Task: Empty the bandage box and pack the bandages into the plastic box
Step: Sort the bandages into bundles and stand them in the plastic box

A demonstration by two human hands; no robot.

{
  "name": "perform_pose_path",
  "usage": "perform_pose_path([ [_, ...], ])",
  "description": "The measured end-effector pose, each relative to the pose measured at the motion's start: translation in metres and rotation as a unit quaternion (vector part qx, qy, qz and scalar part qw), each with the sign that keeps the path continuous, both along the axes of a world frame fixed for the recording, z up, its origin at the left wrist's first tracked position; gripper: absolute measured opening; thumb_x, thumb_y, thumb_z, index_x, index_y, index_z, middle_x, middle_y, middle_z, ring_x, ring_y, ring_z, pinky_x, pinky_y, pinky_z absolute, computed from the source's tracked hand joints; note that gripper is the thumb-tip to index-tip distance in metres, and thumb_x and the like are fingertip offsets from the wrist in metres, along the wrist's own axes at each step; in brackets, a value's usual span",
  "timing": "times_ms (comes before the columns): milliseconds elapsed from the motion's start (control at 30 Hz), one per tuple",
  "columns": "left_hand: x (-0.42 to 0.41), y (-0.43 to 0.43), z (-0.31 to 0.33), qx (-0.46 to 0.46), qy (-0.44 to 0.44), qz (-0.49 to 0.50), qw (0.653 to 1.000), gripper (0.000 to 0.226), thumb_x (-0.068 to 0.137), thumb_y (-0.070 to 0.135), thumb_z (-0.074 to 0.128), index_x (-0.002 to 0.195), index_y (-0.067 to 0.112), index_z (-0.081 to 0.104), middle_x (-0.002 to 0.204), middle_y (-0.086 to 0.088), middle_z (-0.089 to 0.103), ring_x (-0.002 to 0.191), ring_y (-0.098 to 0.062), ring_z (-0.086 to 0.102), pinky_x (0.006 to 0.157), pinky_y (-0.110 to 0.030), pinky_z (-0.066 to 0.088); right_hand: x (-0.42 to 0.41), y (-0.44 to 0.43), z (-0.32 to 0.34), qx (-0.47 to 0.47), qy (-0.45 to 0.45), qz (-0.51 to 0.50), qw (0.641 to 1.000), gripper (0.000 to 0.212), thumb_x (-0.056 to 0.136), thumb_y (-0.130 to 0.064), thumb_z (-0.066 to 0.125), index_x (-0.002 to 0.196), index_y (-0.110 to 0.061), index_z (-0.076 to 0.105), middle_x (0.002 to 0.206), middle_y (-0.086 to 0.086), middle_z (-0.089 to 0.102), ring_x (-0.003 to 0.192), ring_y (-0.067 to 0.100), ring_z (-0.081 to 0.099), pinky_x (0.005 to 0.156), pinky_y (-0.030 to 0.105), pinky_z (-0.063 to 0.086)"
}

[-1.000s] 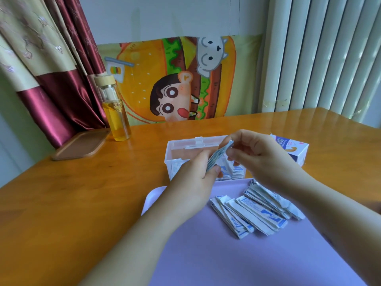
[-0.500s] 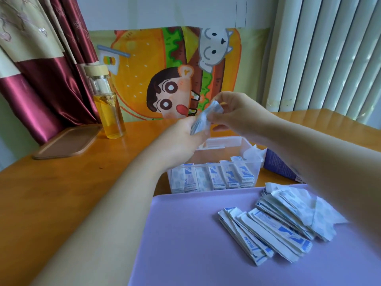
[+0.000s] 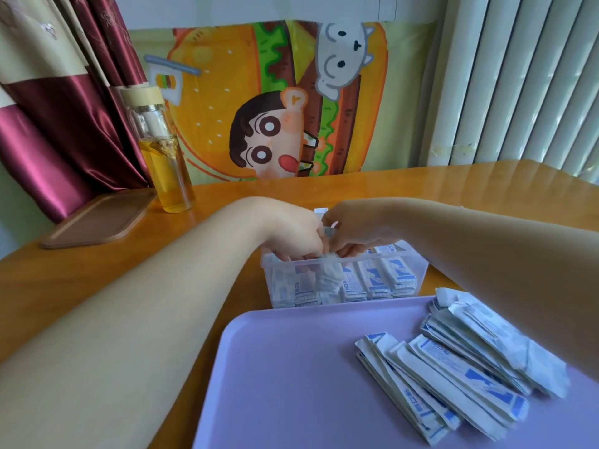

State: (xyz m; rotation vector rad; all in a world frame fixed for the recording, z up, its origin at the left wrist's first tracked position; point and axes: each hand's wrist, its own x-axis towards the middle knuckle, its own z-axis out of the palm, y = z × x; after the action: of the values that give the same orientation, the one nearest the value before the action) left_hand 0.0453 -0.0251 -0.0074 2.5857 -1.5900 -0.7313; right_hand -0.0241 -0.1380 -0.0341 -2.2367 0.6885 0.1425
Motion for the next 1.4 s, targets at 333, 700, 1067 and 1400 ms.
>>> perform_pose_path([
  [333, 0.003, -0.016, -0.011, 0.054, -0.017, -0.011, 0.998, 0.021, 0.091, 0.025, 0.060, 0.110, 0.020, 0.067, 0.101, 0.008, 0.068, 0.093, -0.005, 0.062, 0.080, -0.022, 0.048, -0.002, 0.012, -0.001, -0.197, 0.060, 0.068, 0.976, 0.027, 0.091, -0.013, 0.054, 0.117, -0.019, 0.054, 0.072, -0.006, 0.063, 0.089, 0.015, 0.068, 0.059, 0.018, 0.041],
  [700, 0.007, -0.017, -0.011, 0.039, -0.009, -0.011, 0.999, 0.020, 0.094, 0.018, 0.055, 0.108, 0.020, 0.068, 0.100, 0.007, 0.068, 0.092, -0.008, 0.065, 0.079, -0.023, 0.051, 0.000, 0.016, 0.000, -0.411, 0.065, 0.130, 0.900, 0.037, 0.092, -0.034, 0.053, 0.119, -0.010, 0.062, 0.112, 0.006, 0.065, 0.090, 0.018, 0.056, 0.063, 0.018, 0.040],
  [1067, 0.007, -0.021, -0.012, 0.011, -0.058, -0.010, 0.998, 0.041, 0.094, 0.000, 0.038, 0.106, 0.027, 0.067, 0.089, 0.009, 0.056, 0.073, -0.006, 0.053, 0.055, -0.017, 0.043, -0.018, 0.007, 0.016, -0.257, 0.097, 0.106, 0.956, 0.029, 0.096, -0.024, 0.046, 0.108, -0.011, 0.069, 0.103, -0.003, 0.070, 0.085, 0.011, 0.065, 0.072, 0.017, 0.047],
  [1400, 0.003, -0.027, -0.020, -0.019, -0.089, 0.036, 0.995, 0.036, 0.093, -0.002, 0.037, 0.113, 0.014, 0.064, 0.113, -0.008, 0.061, 0.100, -0.026, 0.060, 0.076, -0.032, 0.053, -0.008, 0.008, 0.005, -0.181, 0.165, 0.090, 0.965, 0.028, 0.080, -0.024, 0.073, 0.106, -0.016, 0.067, 0.077, -0.002, 0.061, 0.066, 0.012, 0.053, 0.055, 0.020, 0.041],
])
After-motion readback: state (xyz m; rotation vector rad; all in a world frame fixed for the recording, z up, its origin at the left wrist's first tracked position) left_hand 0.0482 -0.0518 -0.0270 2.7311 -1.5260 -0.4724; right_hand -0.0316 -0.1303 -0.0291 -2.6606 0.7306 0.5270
